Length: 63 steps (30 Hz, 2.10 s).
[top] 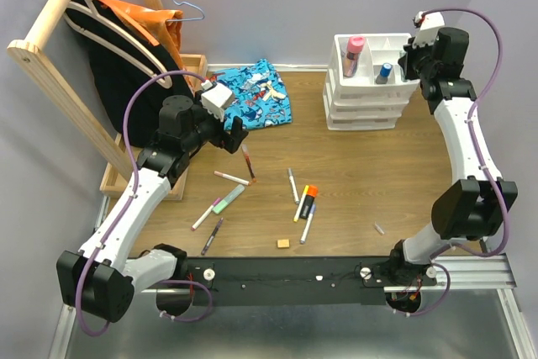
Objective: Sort the stationery into containers
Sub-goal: Place the stationery in the storage box.
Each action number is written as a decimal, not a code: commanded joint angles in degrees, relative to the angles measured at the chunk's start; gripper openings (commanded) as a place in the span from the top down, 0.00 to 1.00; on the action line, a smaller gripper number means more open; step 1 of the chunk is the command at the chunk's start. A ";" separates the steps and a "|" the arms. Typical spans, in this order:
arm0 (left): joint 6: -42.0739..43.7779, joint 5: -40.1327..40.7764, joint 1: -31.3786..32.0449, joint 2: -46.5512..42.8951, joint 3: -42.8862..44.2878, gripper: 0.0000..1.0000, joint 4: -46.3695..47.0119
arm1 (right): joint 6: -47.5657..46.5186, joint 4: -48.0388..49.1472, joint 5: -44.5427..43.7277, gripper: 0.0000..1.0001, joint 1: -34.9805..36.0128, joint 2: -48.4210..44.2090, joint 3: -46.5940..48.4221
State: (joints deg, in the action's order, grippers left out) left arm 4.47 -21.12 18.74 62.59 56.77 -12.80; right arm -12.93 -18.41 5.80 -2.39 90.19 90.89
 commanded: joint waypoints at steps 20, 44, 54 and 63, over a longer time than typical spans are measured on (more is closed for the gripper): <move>-1.13 0.12 0.24 2.19 0.00 0.01 2.69 | -5.00 5.23 -0.97 0.99 -2.70 7.54 4.12; -1.74 -0.14 1.38 3.33 -0.17 0.01 3.92 | -15.37 9.36 -3.69 0.58 -2.70 2.36 -6.60; -2.71 -0.85 1.82 2.72 -1.49 0.01 5.85 | -9.77 6.12 -4.05 0.52 -2.70 -3.08 -1.53; -3.33 -1.38 2.17 1.49 -3.15 0.01 8.57 | -9.02 -15.40 15.70 0.45 -2.70 -10.03 0.61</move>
State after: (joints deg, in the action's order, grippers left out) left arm 1.96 -21.45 20.38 65.76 55.35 -7.42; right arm -20.62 -17.06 7.22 -4.62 83.70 91.05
